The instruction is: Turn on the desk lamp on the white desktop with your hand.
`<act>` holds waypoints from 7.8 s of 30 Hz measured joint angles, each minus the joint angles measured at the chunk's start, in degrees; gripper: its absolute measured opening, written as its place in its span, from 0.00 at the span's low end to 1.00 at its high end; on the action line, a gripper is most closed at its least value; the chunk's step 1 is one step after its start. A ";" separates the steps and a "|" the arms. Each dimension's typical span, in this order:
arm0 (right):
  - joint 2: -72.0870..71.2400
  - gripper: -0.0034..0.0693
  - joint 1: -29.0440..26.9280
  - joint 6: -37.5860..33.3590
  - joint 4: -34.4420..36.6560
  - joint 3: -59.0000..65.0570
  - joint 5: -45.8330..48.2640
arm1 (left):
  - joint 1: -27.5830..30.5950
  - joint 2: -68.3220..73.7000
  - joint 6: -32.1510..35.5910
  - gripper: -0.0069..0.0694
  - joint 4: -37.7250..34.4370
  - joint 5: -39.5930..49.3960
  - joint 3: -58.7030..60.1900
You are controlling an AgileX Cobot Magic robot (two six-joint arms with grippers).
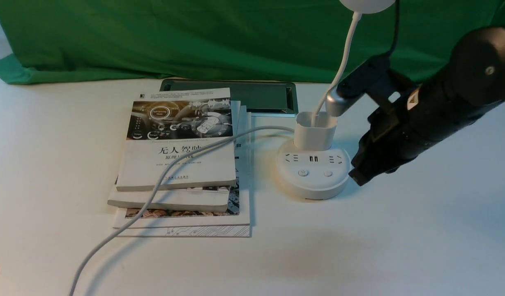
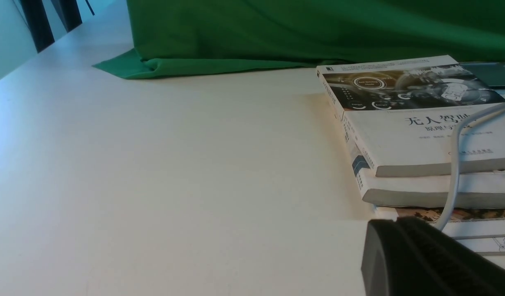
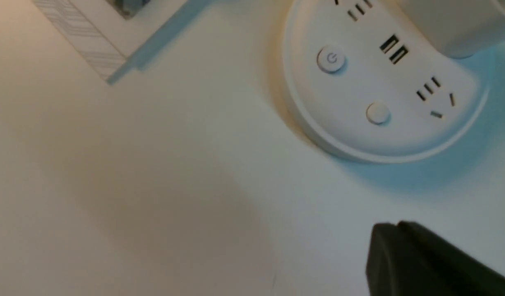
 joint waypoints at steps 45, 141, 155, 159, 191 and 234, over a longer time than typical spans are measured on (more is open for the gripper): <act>15.88 0.09 -0.92 2.98 0.29 -0.57 -21.44 | 0.00 0.00 0.00 0.12 0.47 0.00 0.00; -56.14 0.10 -1.21 12.48 -1.19 34.93 -26.81 | 0.00 0.00 0.00 0.12 0.53 0.00 0.00; -70.18 0.16 -1.21 13.27 -1.09 48.82 -35.12 | 0.00 0.00 0.00 0.12 0.59 0.00 0.00; -70.66 0.18 -1.21 13.27 -1.09 53.21 -43.89 | 0.00 0.00 0.00 0.12 0.59 0.00 0.00; -96.01 0.29 -28.55 33.01 -10.69 73.18 -31.80 | 0.00 0.00 0.00 0.12 0.65 0.00 0.00; -96.08 0.37 -28.55 33.07 -10.22 73.18 -31.44 | 0.00 0.00 0.00 0.12 0.65 0.00 0.00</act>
